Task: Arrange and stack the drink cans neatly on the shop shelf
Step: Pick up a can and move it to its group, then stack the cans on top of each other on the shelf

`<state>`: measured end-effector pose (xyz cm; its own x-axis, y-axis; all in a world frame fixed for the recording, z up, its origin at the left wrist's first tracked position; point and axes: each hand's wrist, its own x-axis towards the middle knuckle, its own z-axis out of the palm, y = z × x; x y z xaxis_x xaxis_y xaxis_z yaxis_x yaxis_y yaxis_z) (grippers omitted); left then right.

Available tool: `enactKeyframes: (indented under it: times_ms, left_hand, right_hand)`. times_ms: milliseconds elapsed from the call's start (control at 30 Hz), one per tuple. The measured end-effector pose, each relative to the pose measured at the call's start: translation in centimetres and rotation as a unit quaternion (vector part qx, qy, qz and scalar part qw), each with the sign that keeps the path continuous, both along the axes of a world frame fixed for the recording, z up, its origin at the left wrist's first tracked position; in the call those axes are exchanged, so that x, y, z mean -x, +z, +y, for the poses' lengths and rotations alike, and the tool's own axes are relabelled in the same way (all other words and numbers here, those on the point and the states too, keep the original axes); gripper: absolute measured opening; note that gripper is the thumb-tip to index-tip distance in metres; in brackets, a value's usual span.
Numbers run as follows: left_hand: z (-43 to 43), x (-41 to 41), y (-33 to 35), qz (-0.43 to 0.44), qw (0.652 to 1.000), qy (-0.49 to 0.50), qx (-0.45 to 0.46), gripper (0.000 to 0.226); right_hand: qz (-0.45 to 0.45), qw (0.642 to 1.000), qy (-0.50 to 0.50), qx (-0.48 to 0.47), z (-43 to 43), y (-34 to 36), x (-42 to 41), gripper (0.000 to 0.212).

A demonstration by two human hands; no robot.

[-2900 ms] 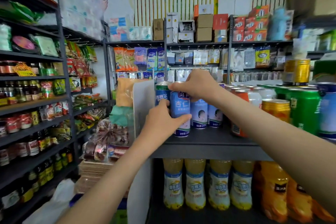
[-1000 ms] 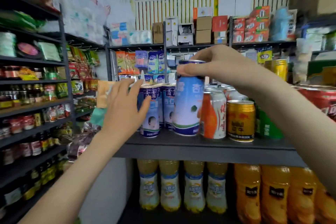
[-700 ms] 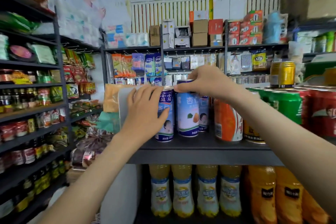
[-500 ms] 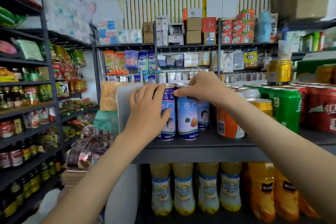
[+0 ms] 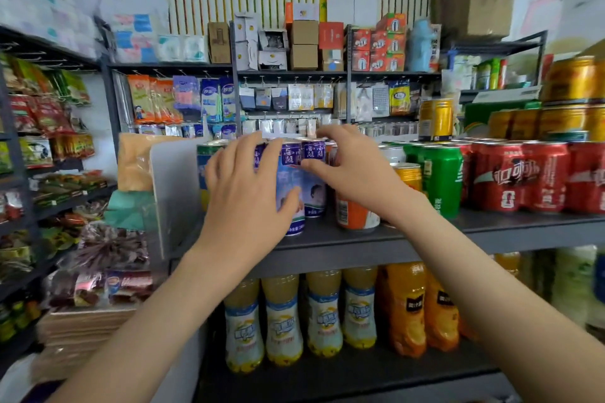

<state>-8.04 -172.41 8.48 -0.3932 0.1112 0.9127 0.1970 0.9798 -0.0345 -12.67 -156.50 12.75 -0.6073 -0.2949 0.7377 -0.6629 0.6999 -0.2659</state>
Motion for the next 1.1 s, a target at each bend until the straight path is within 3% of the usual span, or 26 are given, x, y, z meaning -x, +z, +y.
enactKeyframes:
  times_ms: [200,467,633,867,1033,1100]
  left_hand:
    - [6.3,-0.2,-1.5,-0.014,0.999,-0.035,0.014,0.057]
    - [15.1,1.5,-4.3,-0.053,0.989,-0.113,-0.083,0.051]
    - [18.1,2.4,-5.6,-0.101,0.976,-0.107,-0.163,0.063]
    - [20.5,3.1,-5.7,-0.126,0.943,-0.111,-0.287,0.077]
    - [22.5,2.2,-4.6,-0.115,0.93,-0.167,-0.306,0.067]
    - [23.4,2.0,-3.9,-0.1,0.935,-0.179,-0.289,0.074]
  right_hand:
    - [0.073,0.994,-0.002,0.084,7.3,-2.5,-0.4,0.038]
    - [0.046,0.996,-0.076,-0.021,13.0,-5.7,3.1,0.048]
    - [0.022,1.0,-0.002,0.002,13.7,-5.9,3.4,0.052]
    - [0.023,0.989,0.133,0.057,15.4,-5.9,1.7,0.042]
    - [-0.037,0.974,0.178,0.136,18.2,-5.7,-0.1,0.05]
    - [-0.057,0.967,0.186,0.166,19.7,-5.0,-0.7,0.058]
